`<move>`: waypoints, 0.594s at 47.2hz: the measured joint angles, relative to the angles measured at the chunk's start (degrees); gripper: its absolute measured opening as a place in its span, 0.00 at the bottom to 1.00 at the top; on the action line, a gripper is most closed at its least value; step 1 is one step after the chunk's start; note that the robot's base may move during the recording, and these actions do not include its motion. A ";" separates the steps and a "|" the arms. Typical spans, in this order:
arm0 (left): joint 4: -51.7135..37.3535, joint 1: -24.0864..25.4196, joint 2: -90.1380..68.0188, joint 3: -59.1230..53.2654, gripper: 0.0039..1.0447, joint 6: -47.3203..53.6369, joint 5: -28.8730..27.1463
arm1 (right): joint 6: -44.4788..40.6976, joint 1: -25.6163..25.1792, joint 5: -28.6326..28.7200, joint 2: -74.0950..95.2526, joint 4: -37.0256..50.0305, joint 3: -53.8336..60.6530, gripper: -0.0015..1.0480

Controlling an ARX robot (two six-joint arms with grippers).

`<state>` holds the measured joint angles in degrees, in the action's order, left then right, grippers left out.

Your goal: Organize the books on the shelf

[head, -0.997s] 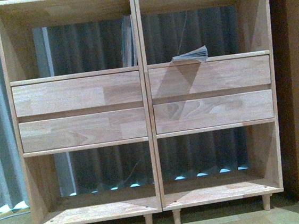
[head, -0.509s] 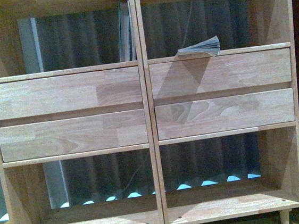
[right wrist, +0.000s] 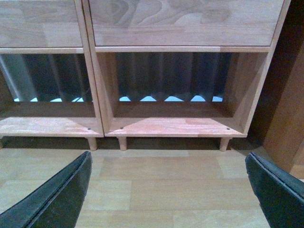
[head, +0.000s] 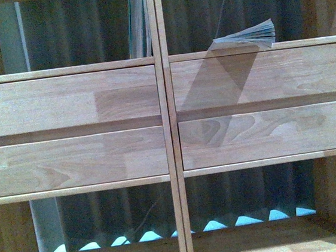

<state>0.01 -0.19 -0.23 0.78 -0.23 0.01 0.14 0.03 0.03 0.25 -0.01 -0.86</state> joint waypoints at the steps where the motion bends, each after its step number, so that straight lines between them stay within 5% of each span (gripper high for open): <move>1: 0.00 0.00 -0.02 0.00 0.93 0.00 0.00 | 0.00 0.00 0.00 0.00 0.00 0.00 0.93; 28: 0.00 0.00 0.00 0.00 0.93 0.00 0.00 | 0.00 0.00 0.02 0.00 0.00 0.00 0.93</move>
<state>0.01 -0.19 -0.23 0.78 -0.23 0.01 0.14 0.03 0.05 0.25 -0.01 -0.86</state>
